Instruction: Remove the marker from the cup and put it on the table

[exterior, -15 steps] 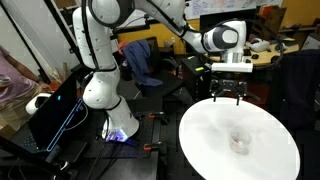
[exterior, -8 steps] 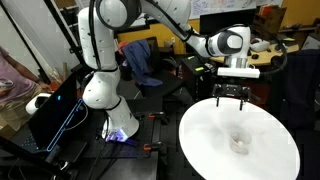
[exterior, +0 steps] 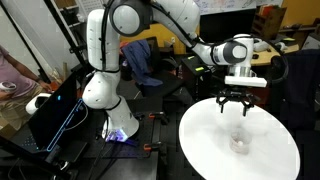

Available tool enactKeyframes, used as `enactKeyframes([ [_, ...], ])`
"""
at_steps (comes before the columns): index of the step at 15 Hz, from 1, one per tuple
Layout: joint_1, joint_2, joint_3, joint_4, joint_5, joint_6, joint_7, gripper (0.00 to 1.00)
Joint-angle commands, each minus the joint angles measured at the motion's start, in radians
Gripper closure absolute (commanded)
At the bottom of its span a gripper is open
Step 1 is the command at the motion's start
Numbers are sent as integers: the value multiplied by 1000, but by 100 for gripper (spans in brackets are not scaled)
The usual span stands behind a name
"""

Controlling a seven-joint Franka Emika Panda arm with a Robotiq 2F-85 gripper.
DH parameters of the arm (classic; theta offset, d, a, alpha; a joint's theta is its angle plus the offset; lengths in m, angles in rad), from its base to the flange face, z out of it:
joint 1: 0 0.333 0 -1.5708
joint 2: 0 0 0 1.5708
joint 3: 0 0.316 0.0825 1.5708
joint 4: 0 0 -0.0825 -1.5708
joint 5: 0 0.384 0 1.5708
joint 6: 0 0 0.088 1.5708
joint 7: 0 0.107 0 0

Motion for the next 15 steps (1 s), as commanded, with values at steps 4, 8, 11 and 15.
enactKeyframes([
  [4,-5,98,-13,74,-7,43,-21,25],
  [8,-10,139,-18,103,-2,48,-17,47],
  [11,-14,164,-22,125,0,48,-24,46],
  [15,-20,199,-21,164,8,40,-46,41],
])
